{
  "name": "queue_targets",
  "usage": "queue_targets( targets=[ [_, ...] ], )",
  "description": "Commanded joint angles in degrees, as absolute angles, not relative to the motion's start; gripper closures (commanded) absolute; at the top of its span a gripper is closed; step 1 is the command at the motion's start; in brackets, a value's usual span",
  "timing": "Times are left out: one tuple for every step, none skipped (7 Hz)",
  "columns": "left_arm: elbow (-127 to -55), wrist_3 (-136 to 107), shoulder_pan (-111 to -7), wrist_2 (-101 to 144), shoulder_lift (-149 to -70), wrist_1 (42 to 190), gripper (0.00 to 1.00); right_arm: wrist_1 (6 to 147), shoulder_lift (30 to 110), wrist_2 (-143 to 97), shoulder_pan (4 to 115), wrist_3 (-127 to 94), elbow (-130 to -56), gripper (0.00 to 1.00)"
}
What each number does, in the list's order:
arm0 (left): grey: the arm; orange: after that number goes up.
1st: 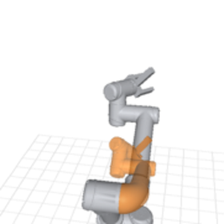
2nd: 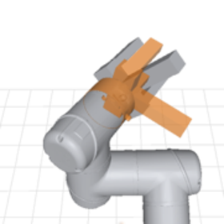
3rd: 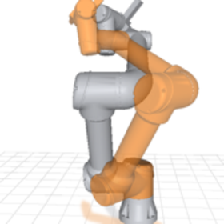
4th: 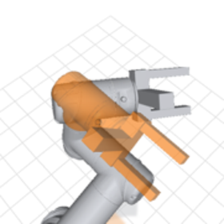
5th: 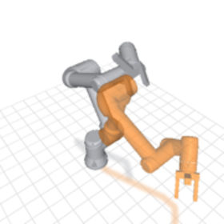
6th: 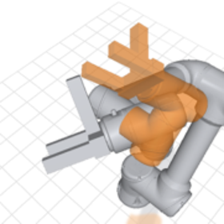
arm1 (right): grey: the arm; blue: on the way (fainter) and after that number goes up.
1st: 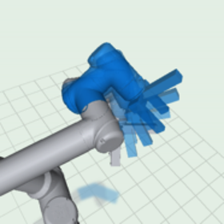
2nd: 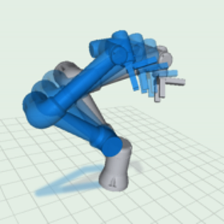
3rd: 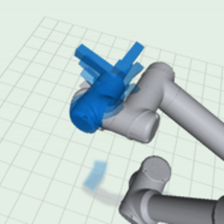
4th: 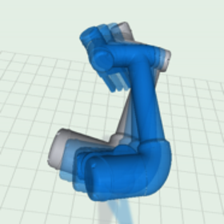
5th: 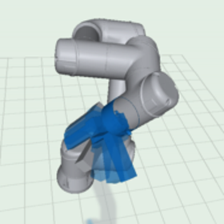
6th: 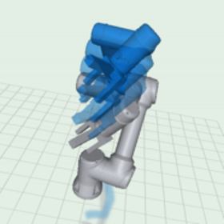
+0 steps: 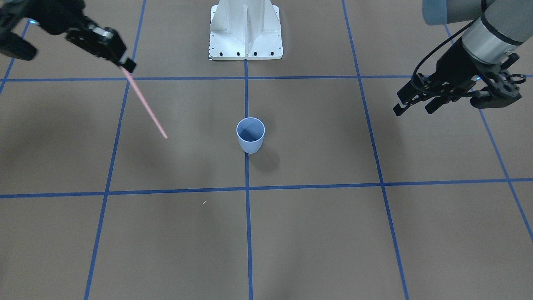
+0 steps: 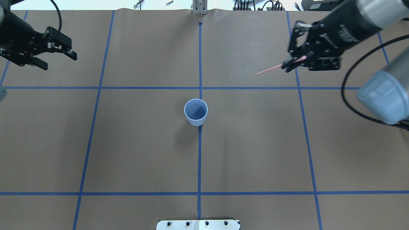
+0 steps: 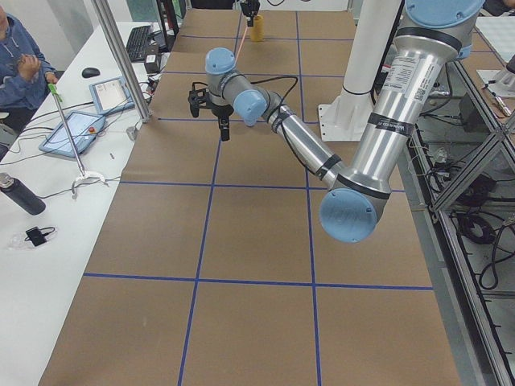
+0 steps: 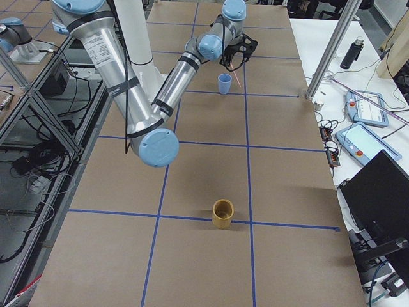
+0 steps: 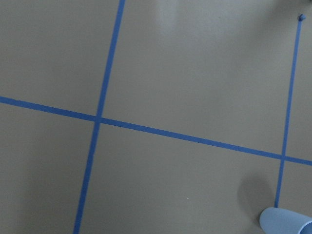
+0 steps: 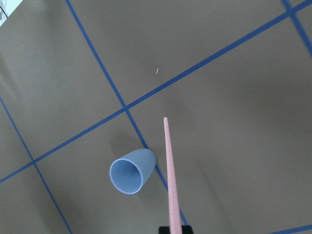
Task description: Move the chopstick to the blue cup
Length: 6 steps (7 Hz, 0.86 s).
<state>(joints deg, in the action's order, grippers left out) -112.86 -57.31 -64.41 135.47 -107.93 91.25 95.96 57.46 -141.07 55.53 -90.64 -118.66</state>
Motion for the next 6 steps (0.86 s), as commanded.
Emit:
queue_targets(
  targets=[
    [-112.5,-52.4,-65.8,135.9,-105.2,91.4,0.02,95.7,44.7,-138.8,46.0,-99.0,-109.7,1.0],
    [-112.5,-52.4,-65.9,135.9,-105.2,91.4,0.02,95.5,44.5,-138.8,43.3,-100.9,-109.2,1.0],
    [-112.5,-52.4,-65.9,135.9,-105.2,91.3,0.02,95.5,44.6,-138.0,42.5,-100.7,-108.6,1.0],
    [-112.7,-52.4,-65.9,135.9,-105.1,91.3,0.02,95.3,45.0,-136.4,41.9,-100.5,-107.2,1.0],
    [-112.7,-52.4,-65.8,135.8,-105.1,91.4,0.02,93.8,45.1,-135.3,41.8,-100.5,-105.8,1.0],
    [-112.8,-52.4,-65.9,135.9,-105.1,91.4,0.02,92.4,45.6,-135.2,41.8,-100.4,-105.4,1.0]
  ],
)
